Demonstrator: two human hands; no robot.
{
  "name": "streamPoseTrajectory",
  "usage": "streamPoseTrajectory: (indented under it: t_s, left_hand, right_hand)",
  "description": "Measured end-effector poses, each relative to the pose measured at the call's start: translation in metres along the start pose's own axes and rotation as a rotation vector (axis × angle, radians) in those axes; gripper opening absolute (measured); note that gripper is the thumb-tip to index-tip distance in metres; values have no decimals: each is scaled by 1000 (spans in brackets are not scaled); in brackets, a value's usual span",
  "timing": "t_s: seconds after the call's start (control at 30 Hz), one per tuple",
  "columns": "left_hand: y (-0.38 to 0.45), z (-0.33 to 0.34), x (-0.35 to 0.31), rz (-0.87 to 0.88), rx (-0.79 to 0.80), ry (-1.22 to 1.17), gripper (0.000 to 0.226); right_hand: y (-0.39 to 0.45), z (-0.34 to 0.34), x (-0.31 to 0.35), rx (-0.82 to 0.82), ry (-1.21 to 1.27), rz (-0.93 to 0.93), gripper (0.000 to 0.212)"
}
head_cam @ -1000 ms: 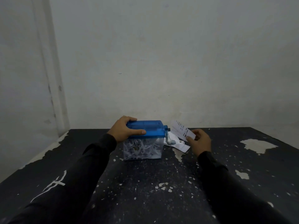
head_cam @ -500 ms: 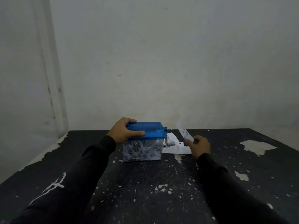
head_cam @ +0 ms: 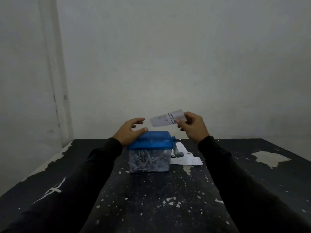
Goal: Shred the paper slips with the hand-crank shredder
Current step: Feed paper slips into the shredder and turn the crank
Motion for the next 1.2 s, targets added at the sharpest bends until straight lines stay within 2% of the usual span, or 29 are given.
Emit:
streamPoseTrajectory:
  t_s: [0.17, 0.27, 0.33, 0.47, 0.57, 0.63, 0.73, 0.83, 0.9, 1.03, 1.2]
  left_hand:
    - [7, -2, -16, 32, 27, -34, 40]
    - [7, -5, -15, 32, 31, -2, 14]
    - [9, -6, -10, 37, 7, 21, 7]
    - [7, -11, 3, 28, -82, 48, 8]
    - [3, -14, 9, 22, -97, 6, 8]
    - [0, -15, 11, 34, -109, -11, 8]
    - [-3, -13, 16, 44, -154, -23, 9]
    - [-9, -9, 20, 53, -237, -16, 13]
    - [-11, -7, 22, 47, -265, -23, 13]
    - [-14, -6, 22, 44, -286, -28, 14]
    - [-14, -2, 21, 41, -293, -20, 13]
  right_hand:
    - [26, 35, 19, 241, -191, -68, 14]
    - [35, 52, 30, 309, -236, -83, 15]
    - [37, 62, 34, 316, -232, -90, 16]
    - [38, 65, 28, 238, -210, -27, 29]
    - [30, 49, 11, 196, -333, -17, 30]
    - [15, 37, -3, 218, -433, 4, 31]
    - [-13, 17, -25, 281, -503, 99, 45]
    - [-41, 9, -40, 420, -358, 195, 71]
    - [-50, 10, -45, 449, -305, 140, 79]
    - [-54, 16, -43, 375, -279, 98, 60]
    - [-54, 17, -42, 299, -338, 31, 56]
Point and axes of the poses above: each hand's wrist, its own y-axis towards the middle knuckle, its own z-axis out of the palm, x = y × z, the point moved 4 cm from there along y, towards the middle knuckle, and after that the axes turned 13 degrees about -x, right-handed, at the moved point
